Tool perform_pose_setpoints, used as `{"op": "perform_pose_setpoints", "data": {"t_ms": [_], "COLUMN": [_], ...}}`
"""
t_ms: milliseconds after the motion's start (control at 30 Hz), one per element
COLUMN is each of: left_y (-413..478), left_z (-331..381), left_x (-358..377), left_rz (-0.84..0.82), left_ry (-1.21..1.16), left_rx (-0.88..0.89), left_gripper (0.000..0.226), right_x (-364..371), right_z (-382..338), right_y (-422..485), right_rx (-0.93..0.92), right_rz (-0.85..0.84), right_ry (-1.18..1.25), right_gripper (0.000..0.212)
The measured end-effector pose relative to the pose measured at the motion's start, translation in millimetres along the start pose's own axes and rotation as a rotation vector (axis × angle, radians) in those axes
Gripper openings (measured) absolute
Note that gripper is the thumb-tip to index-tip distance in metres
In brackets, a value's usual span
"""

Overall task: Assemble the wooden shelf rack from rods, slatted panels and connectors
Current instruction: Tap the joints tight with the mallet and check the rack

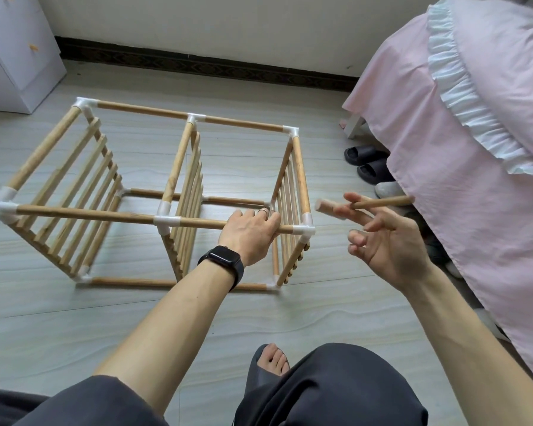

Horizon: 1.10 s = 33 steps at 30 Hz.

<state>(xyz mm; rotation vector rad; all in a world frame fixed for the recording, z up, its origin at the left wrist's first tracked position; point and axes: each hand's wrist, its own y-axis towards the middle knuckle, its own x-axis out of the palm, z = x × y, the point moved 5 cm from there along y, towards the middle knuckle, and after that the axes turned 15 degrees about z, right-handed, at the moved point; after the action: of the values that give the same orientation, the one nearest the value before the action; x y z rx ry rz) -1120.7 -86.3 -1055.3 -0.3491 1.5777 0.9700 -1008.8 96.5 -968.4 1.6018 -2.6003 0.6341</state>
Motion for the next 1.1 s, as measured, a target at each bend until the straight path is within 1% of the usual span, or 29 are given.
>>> {"op": "perform_pose_setpoints", "data": {"t_ms": [33,67,100,167,200,233,267,300,333,400,433,467,533,567,600,633,700,733,767,800,833,867,900,933,967,1033,1067,1100], "left_y": [-0.2,-0.4,-0.7,-0.8,-0.4,0.0,0.0,-0.1,-0.3,-0.1,-0.4,0.0,0.2,0.4,-0.1,-0.1,0.3,-0.6,-3.6,-7.8,-10.8,-14.9,-19.7,-25.7,-33.7,-56.5,-69.0,-78.3], "left_z": [0.3,0.5,0.2,0.2,0.0,0.0,-0.1,-0.1,-0.4,0.3,1.4,0.6,0.9,0.8,0.3,0.7,0.9,-1.4,-5.0,-8.2,-14.0,-23.5,-34.1,-46.2,-58.7,-81.9,-93.7,-105.8], "left_x": [0.1,0.4,0.6,0.8,1.1,1.4,1.7,2.1,1.8,1.0,1.5,1.7,1.5,1.9,1.6,0.6,-0.9,-2.1,-4.2,-6.8,-10.3,-14.1,-16.9,-18.0,-17.8,-22.8,-26.4,-28.0], "left_rz": [0.006,0.011,0.014,0.017,0.02,0.023,0.026,0.031,0.036,0.028,0.029,0.037,0.033,0.039,0.05,0.049,0.029,0.019,-0.013,-0.066,-0.119,-0.184,-0.277,-0.411,-0.585,-0.988,-1.126,-1.178], "left_ry": [0.002,0.003,0.003,0.002,0.002,0.002,0.0,-0.002,0.0,0.0,-0.001,0.005,-0.002,-0.007,-0.007,-0.01,-0.019,-0.018,-0.03,-0.066,-0.103,-0.133,-0.171,-0.214,-0.266,-0.359,-0.382,-0.386], "left_rx": [0.0,-0.002,-0.004,-0.004,-0.002,0.001,0.002,0.0,-0.001,0.008,0.012,0.007,0.008,0.007,0.005,0.003,0.021,0.036,0.047,0.044,0.012,-0.059,-0.161,-0.284,-0.415,-0.662,-0.758,-0.825], "left_gripper": [0.024,0.023,0.023,0.023,0.023,0.023,0.022,0.022,0.021,0.021,0.021,0.021,0.022,0.022,0.022,0.022,0.025,0.029,0.039,0.053,0.069,0.08,0.086,0.089,0.091,0.099,0.102,0.102], "right_x": [2.3,4.6,8.6,18.6,22.6,27.5,32.5,37.6,42.7,49.3,48.0,48.6,44.7,42.8,44.4,46.9,50.3,51.5,50.5,45.0,39.3,35.0,31.7,30.0,31.4,35.1,35.2,35.7], "right_z": [-0.2,-1.4,-4.8,-16.2,-23.3,-29.9,-31.7,-27.6,-17.9,3.7,4.4,-3.0,-21.5,-23.4,-17.3,-4.9,15.9,15.5,10.8,5.4,0.0,-2.0,-0.7,4.7,11.7,26.3,33.4,39.8], "right_y": [2.9,5.8,7.9,9.4,8.7,5.6,2.1,0.4,2.9,12.7,16.3,19.3,13.4,10.7,10.0,10.7,16.1,19.1,20.2,17.2,14.8,13.1,11.6,11.1,9.1,4.3,2.6,1.7], "right_rx": [-0.062,-0.153,-0.268,-0.539,-0.681,-0.819,-0.932,-1.0,-1.014,-0.894,-0.868,-0.923,-1.111,-1.166,-1.175,-1.141,-0.986,-0.917,-0.867,-0.832,-0.8,-0.74,-0.642,-0.515,-0.38,-0.131,-0.04,0.022], "right_rz": [0.053,0.127,0.2,0.324,0.395,0.466,0.52,0.548,0.541,0.413,0.363,0.352,0.472,0.526,0.523,0.478,0.345,0.326,0.338,0.375,0.411,0.416,0.377,0.292,0.178,-0.001,-0.038,-0.046], "right_ry": [-0.127,-0.29,-0.456,-0.692,-0.727,-0.701,-0.666,-0.666,-0.725,-0.926,-0.97,-0.956,-0.798,-0.738,-0.743,-0.824,-1.012,-1.031,-0.994,-0.925,-0.842,-0.755,-0.655,-0.541,-0.419,-0.257,-0.222,-0.195], "right_gripper": [0.037,0.024,0.018,0.032,0.037,0.039,0.039,0.038,0.037,0.041,0.042,0.042,0.039,0.039,0.038,0.035,0.033,0.034,0.036,0.036,0.035,0.033,0.029,0.023,0.022,0.042,0.049,0.052]}}
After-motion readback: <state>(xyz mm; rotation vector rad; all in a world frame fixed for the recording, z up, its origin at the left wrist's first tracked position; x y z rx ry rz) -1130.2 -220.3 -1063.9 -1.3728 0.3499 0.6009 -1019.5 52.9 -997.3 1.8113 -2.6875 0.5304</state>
